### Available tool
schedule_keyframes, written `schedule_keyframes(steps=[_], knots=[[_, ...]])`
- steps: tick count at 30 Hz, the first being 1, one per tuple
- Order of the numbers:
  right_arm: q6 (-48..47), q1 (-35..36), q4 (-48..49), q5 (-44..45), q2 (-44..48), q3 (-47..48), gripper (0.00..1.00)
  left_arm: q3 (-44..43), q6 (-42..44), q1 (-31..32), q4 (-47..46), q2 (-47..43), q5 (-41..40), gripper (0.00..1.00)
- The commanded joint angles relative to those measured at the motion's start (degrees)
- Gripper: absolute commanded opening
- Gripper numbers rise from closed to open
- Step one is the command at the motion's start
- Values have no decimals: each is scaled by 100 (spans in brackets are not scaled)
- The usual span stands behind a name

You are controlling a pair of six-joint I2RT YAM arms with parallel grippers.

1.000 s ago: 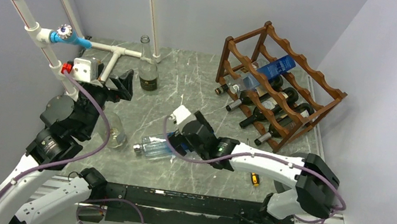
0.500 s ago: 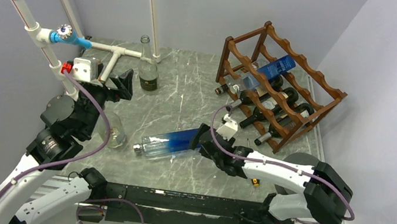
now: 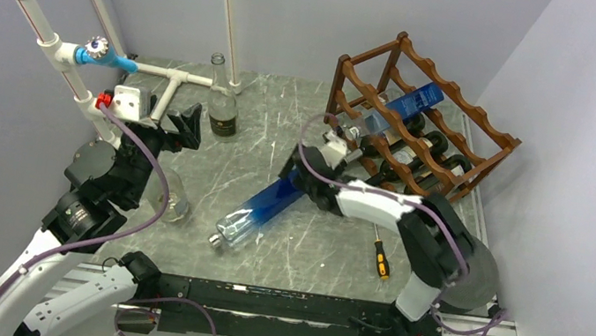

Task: Put the wine bottle on the wine rack
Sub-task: Pick up the wine bottle from the center of the board.

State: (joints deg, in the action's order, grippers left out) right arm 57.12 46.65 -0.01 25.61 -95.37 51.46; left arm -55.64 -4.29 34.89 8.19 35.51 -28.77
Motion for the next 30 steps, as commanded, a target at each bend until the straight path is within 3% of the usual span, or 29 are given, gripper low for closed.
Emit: schedule_keyframes(steps=[1,5,10,19,26,30], knots=[[-1266,-182,-675,304,-879,1638,100,-136,-67,-18,-123,28,23,96],[-1550,-194,-1506,560,-1281,2526,100,-117,-46,-18,-156,-37,84,96],[-1469,-96,-2246,538,-1063,2514,100,-186,-63,-18,-98,-65,82,96],[422,965,-3757,1063,-1003,2705,100,-177,-51,-18,-86,-48,137,96],[1622,1215,-4358,654,-1521,3205,100,-108,-47,-18,-159,-18,117,96],[1644,1326,-4133,670,-1666,3185,98,-161,-71,-18,-85,29,83,96]])
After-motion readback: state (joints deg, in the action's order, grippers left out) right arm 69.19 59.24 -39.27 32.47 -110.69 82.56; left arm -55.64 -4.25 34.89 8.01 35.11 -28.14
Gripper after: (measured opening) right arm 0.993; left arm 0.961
